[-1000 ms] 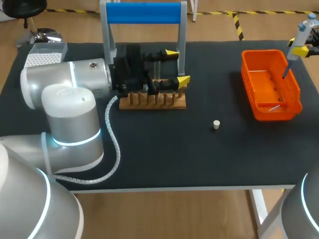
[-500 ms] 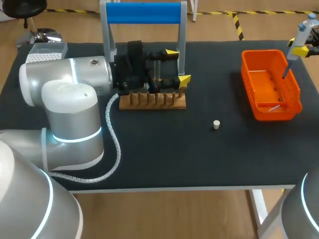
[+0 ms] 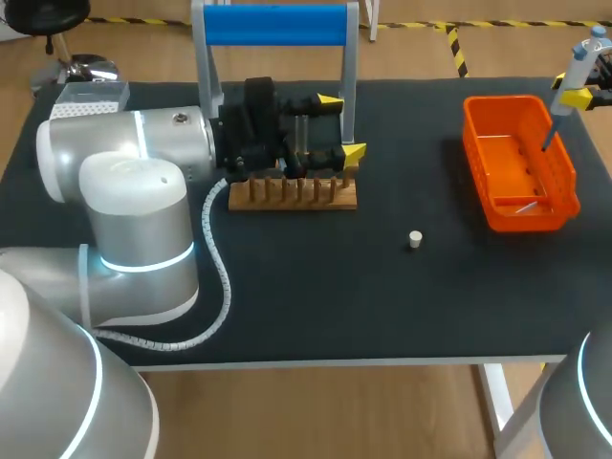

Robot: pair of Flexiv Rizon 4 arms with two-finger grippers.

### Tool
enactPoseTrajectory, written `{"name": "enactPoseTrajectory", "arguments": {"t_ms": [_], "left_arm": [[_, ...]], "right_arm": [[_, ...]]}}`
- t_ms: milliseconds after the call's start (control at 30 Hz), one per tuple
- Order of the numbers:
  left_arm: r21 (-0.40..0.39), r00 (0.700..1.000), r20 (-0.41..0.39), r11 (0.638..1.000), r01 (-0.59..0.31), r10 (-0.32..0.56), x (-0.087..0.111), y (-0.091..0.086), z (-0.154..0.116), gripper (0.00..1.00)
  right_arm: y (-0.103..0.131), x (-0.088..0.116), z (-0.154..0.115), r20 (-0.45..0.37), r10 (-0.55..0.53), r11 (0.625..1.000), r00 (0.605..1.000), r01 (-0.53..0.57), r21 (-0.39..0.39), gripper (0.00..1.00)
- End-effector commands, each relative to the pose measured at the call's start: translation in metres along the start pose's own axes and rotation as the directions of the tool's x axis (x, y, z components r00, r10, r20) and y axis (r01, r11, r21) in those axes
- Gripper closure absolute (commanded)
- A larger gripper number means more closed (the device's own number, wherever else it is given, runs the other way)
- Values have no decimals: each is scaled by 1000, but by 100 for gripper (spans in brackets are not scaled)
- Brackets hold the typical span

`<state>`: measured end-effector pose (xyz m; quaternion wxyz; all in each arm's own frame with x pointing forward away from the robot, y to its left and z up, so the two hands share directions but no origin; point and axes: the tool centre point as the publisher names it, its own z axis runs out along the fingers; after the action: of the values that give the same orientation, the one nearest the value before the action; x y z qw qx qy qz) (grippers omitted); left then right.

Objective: Invert the test tube, pick up the pipette, mount the tip to pipette, aspirate from beaker and dispense into the tube, eject the tip, return the pipette, and cap with the stopper.

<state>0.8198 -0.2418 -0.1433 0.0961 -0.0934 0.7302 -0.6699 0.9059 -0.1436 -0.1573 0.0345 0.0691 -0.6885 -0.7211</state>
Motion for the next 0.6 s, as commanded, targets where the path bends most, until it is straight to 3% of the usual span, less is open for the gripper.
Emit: {"name": "enactPoseTrajectory", "arguments": {"t_ms": [33,400,600], "left_arm": [[2,1000,2,1000,0,0,0,1,1,0],[2,1000,2,1000,0,0,0,1,1,0],[2,1000,2,1000,0,0,0,1,1,0]], "right_arm": [[1,2,5,-2,-1,1000,1000,1,3,100],[2,19,74,-47,-12,1000,999,12,12,100],[-2,28,105,-2,-6,1000,1000,6,23,100]]}}
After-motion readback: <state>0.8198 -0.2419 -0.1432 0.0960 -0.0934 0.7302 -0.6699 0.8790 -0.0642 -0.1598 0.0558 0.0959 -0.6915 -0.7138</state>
